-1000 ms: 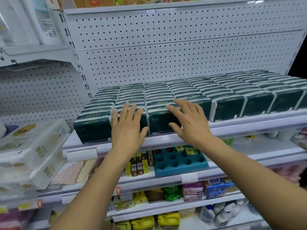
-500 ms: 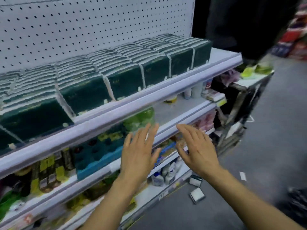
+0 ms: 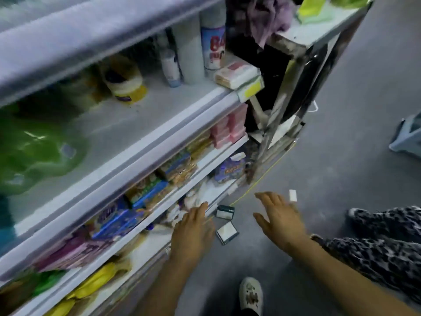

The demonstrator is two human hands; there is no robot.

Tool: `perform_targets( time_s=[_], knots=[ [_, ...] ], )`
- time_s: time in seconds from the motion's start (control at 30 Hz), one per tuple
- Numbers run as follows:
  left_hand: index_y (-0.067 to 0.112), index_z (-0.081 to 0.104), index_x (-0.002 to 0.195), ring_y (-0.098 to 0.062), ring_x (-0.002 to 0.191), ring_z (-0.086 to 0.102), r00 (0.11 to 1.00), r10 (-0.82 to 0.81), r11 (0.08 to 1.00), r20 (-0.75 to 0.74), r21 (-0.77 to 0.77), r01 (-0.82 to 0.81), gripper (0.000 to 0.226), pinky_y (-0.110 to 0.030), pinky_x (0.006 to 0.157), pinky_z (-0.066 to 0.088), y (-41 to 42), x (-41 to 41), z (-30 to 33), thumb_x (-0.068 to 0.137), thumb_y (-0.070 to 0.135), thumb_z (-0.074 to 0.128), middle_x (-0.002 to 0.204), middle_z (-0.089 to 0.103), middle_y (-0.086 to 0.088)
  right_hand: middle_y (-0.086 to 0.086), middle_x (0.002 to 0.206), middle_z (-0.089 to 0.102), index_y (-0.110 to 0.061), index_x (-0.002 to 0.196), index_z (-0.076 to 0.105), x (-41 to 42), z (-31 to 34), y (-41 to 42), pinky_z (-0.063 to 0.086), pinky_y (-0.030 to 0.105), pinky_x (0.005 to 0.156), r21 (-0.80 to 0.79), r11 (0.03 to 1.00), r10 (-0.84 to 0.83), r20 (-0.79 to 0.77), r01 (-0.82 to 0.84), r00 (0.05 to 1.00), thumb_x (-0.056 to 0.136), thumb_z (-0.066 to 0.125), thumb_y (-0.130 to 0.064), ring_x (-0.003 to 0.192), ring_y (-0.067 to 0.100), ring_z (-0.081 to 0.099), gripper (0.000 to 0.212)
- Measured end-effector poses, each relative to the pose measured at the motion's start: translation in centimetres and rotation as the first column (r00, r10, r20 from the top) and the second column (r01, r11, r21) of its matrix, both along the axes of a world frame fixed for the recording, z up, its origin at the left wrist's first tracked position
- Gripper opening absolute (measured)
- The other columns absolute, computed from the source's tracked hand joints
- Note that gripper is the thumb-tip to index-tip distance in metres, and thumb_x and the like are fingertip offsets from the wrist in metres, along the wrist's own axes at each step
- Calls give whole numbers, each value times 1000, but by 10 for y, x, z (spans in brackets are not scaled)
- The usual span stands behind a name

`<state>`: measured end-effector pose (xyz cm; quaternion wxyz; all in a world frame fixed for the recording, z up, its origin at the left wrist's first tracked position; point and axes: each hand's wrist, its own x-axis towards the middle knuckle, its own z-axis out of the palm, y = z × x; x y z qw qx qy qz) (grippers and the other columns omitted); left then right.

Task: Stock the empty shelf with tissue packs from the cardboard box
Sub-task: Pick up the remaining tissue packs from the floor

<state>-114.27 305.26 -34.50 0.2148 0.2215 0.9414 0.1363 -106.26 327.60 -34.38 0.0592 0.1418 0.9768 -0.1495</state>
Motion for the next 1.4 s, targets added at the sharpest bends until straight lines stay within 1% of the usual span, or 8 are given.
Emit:
perform_targets(
  time_s=[0.27,0.37,0.57,0.73,0.97,1.1,1.27,1.4],
  knots=[
    [15,30,152,-23,139,37,926,123,992,356,-53,-112,83,-37,107,37,48,-28,-231,85,61,47,155,35,-7,-3,140,42,-28,143,36,-38,-210,30,43,38,92,-140,981,-96,259,136,961,98,47,-42,128,21,40,48],
    [12,37,148,-25,134,43,878,156,987,452,-109,-119,69,-40,106,39,51,-36,-334,92,46,58,149,43,-9,0,140,43,-25,142,38,-45,-299,33,44,41,95,-176,968,-115,318,178,941,97,50,-38,128,24,40,49],
    [11,38,145,-28,132,44,827,255,967,501,-157,-203,61,-39,105,40,62,-44,-475,93,31,63,144,44,-12,3,141,41,-23,146,32,-71,-443,39,41,41,96,-145,983,-51,366,112,929,95,52,-36,128,26,41,57],
    [12,35,145,-29,132,39,902,213,963,376,-238,-128,67,-43,100,42,76,-44,-563,91,40,64,143,39,-12,7,141,39,-21,146,29,-109,-523,44,44,44,91,-147,988,1,297,45,955,92,59,-36,126,28,42,64],
    [18,38,136,-24,128,41,980,108,940,166,-339,-46,71,-38,98,35,89,-26,-629,82,50,70,137,45,-5,6,138,40,-20,145,29,-142,-598,40,43,42,85,-146,985,133,311,-91,941,86,67,-37,124,28,41,73],
    [17,41,135,-23,124,44,995,44,931,87,-366,-9,76,-36,97,31,91,-25,-640,76,51,74,134,52,-6,8,126,49,-16,130,46,-152,-614,33,41,38,76,-92,987,152,250,-133,956,91,59,-27,117,28,45,43],
    [21,57,119,-23,123,41,979,65,918,191,-397,17,56,-34,98,31,95,-28,-633,77,55,71,129,53,-4,5,112,55,-17,113,53,-131,-600,36,32,34,63,-111,989,119,164,-102,979,90,56,-28,106,27,49,26],
    [7,56,122,-30,122,48,867,300,945,398,-248,-214,60,-38,98,42,92,-24,-600,77,42,77,129,51,-12,2,104,59,-20,112,53,-96,-560,52,43,35,64,-143,989,-1,177,27,984,89,56,-35,92,29,59,27]
  ],
)
